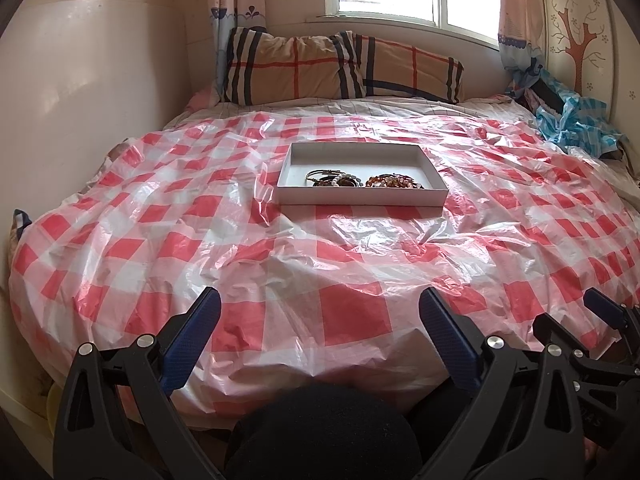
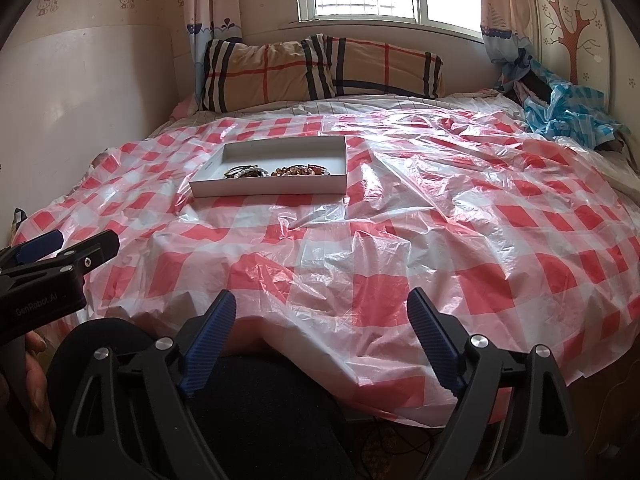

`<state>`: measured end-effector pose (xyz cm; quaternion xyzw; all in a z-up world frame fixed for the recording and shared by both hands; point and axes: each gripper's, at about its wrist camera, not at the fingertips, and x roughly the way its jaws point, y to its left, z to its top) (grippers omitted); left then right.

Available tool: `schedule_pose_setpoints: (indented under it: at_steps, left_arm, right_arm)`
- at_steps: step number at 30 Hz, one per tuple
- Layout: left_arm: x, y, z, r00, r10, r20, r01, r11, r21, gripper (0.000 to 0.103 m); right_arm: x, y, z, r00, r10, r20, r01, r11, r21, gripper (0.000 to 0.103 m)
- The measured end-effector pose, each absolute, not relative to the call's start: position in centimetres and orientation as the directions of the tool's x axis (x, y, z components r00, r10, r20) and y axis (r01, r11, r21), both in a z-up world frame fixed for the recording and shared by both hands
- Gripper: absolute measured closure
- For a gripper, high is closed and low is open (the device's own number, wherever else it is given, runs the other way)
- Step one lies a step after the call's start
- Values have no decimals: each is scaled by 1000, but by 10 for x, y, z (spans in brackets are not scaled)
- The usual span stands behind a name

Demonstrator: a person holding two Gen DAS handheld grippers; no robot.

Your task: Organize jewelry

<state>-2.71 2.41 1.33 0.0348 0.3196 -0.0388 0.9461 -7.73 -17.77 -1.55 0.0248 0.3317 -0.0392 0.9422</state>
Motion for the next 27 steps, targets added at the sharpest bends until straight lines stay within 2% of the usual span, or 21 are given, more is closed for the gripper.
schedule_pose_setpoints:
  at_steps: [27]
  left_arm:
    - [-29, 34, 5, 779, -49, -625, 93, 995, 39, 8]
  right_arm:
    - [-77, -177, -15, 777, -59, -627, 90, 996, 18, 17]
